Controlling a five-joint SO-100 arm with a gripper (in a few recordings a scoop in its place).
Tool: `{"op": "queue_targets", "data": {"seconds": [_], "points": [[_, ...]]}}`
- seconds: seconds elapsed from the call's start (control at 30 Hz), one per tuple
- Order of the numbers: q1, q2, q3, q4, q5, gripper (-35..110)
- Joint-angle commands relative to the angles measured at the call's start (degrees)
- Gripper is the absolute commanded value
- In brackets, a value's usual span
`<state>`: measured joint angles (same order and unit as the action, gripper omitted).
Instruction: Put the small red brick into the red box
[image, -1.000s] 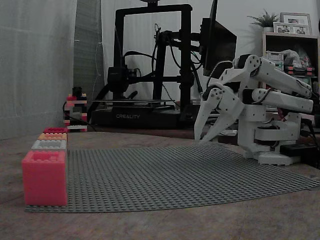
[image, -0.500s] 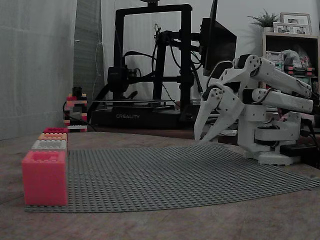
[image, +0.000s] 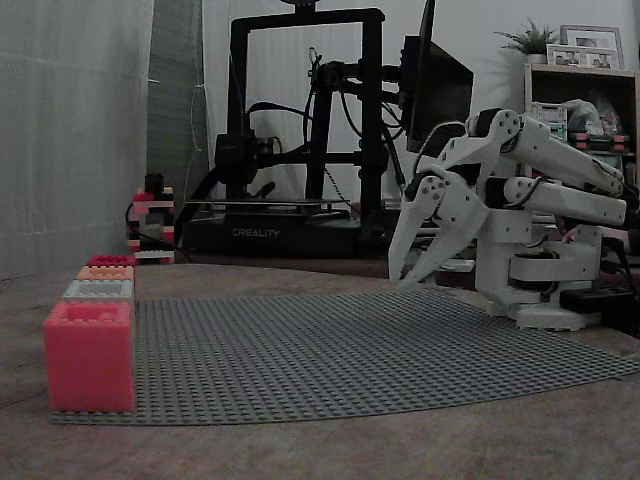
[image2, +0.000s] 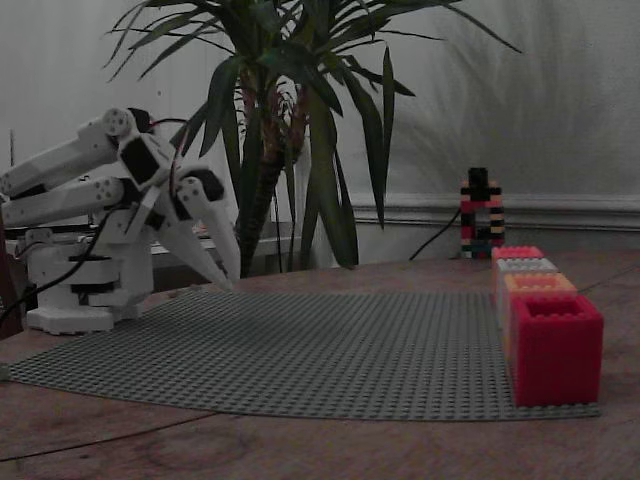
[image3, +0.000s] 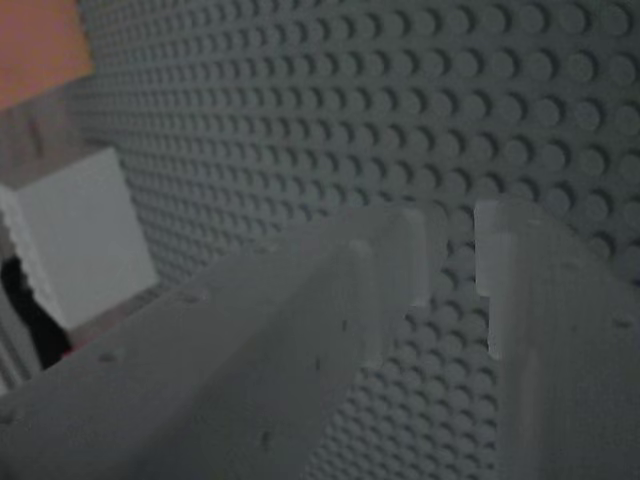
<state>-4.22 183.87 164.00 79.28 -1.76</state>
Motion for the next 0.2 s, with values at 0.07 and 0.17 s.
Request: {"op": "queue_targets", "data": {"seconds": [0.07, 0.17], "points": [[-1.05, 0.62, -0.09, 1.23, 0.18, 0], [-1.05, 0.62, -0.09, 1.23, 0.18, 0]]}}
